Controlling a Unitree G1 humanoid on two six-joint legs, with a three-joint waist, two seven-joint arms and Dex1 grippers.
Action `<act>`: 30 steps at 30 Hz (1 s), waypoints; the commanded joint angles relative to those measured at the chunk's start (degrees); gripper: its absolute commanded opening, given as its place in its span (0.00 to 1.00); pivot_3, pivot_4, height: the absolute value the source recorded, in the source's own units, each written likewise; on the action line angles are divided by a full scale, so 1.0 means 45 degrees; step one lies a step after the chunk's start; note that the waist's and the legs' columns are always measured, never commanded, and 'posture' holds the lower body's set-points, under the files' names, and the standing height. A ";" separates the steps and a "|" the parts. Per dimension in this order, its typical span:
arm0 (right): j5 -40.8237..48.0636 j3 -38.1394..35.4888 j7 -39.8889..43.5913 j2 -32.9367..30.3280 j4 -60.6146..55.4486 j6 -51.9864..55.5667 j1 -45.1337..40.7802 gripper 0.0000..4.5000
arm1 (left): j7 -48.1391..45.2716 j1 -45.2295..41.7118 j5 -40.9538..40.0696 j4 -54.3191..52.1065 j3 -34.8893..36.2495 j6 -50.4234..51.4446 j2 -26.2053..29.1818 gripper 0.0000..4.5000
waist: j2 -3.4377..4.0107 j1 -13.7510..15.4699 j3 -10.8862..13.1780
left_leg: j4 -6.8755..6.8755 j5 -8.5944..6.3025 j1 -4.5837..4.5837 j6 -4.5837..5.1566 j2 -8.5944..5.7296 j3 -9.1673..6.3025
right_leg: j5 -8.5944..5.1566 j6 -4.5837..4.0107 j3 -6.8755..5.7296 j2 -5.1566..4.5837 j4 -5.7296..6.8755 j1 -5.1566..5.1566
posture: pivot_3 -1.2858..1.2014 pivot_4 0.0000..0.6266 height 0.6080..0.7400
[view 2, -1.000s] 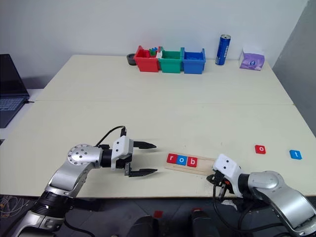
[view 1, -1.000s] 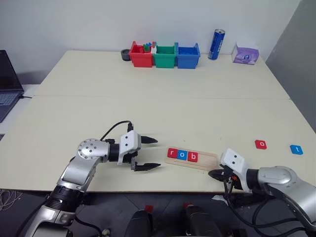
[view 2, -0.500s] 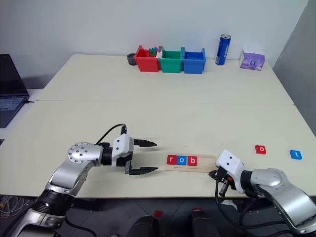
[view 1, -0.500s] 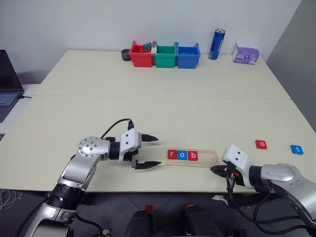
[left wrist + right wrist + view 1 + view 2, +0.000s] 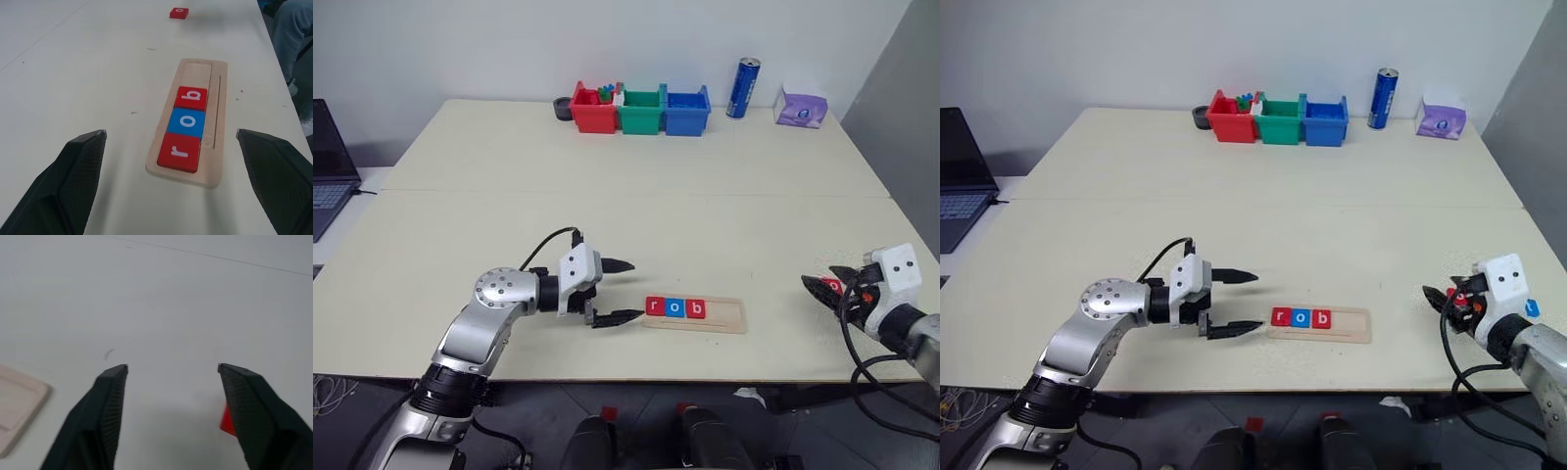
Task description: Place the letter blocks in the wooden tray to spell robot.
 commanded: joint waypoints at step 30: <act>-0.1565 0.0548 -0.3257 0.2918 0.4338 -0.1624 -0.1151 0.87 | -0.0455 0.0253 0.0468 -0.0171 -0.0239 -0.0768 0.0293 1.00 | 0.0000 -0.0003 -0.0019 | -0.0004 0.0000 0.0008 0.0001 0.0007 0.0008 | 0.0000 -0.0003 0.0013 -0.0001 -0.0003 0.0003 | 0.52 0.24 1.00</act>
